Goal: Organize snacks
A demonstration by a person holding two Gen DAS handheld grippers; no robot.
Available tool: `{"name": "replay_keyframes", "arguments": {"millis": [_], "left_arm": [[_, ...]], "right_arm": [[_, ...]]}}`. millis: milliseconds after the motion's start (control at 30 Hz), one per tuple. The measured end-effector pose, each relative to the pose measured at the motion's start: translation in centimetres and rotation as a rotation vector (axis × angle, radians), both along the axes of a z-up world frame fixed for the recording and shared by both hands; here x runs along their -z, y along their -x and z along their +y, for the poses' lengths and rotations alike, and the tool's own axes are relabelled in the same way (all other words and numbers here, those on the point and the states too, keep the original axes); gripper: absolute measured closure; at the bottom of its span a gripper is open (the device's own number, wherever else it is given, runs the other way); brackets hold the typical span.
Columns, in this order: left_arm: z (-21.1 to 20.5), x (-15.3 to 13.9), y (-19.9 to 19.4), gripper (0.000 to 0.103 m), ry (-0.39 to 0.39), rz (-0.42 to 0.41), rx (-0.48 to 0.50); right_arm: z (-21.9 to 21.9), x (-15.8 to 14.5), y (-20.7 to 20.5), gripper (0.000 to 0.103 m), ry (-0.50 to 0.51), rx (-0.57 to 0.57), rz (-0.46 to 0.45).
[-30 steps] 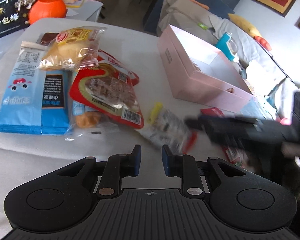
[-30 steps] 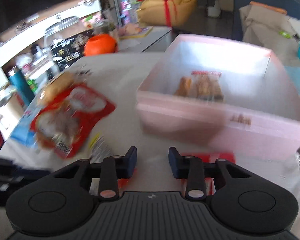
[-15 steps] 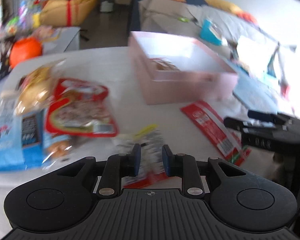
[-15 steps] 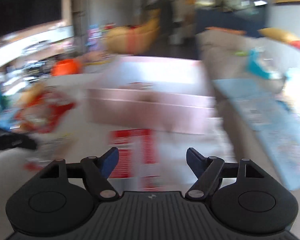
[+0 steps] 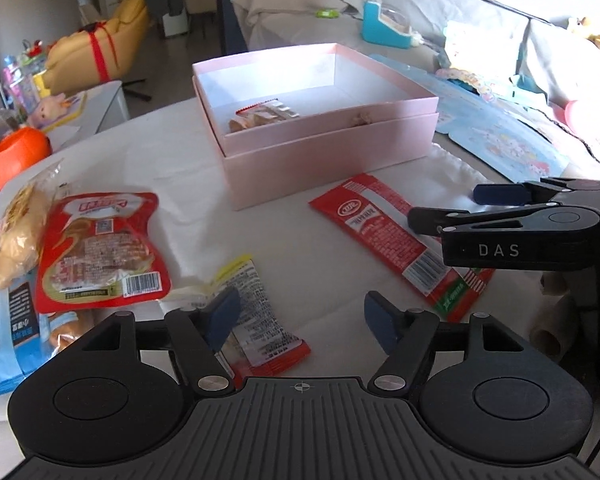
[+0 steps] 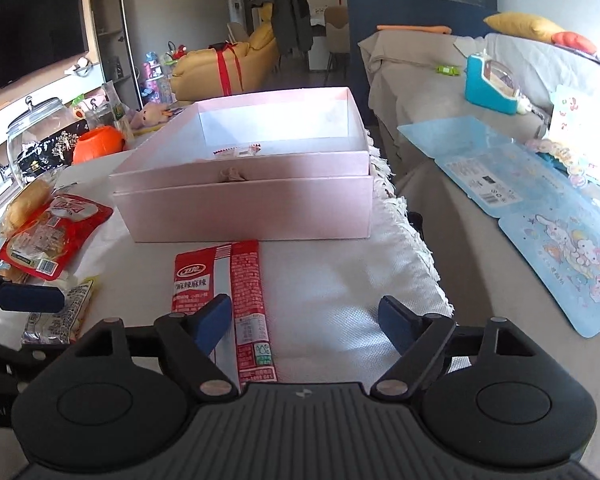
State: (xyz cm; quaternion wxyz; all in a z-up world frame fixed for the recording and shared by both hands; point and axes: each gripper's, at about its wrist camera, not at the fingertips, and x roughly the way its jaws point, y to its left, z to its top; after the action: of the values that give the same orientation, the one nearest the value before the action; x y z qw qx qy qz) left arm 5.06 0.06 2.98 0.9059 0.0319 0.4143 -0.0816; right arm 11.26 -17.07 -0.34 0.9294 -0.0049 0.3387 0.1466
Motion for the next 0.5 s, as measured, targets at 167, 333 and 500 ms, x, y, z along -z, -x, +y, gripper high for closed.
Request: {"name": "replay_keyframes", "arguments": {"millis": [167,333,500], "left_arm": [[1.4,-1.3,0.8,0.035,0.024,-0.042,-0.056],[5.4,-2.8,1.7,0.035,0.084,-0.1,-0.208],[8.6,-1.9,1.3,0.036,0.274,-0.023,-0.294]], "right_arm": [[-0.1,0.0,-0.2,0.019,-0.006,0.005,0.006],[-0.1,0.1,-0.3,0.019,-0.008,0.005,0.008],[-0.1,0.2,-0.3,0.018,-0.014,0.007,0.012]]}}
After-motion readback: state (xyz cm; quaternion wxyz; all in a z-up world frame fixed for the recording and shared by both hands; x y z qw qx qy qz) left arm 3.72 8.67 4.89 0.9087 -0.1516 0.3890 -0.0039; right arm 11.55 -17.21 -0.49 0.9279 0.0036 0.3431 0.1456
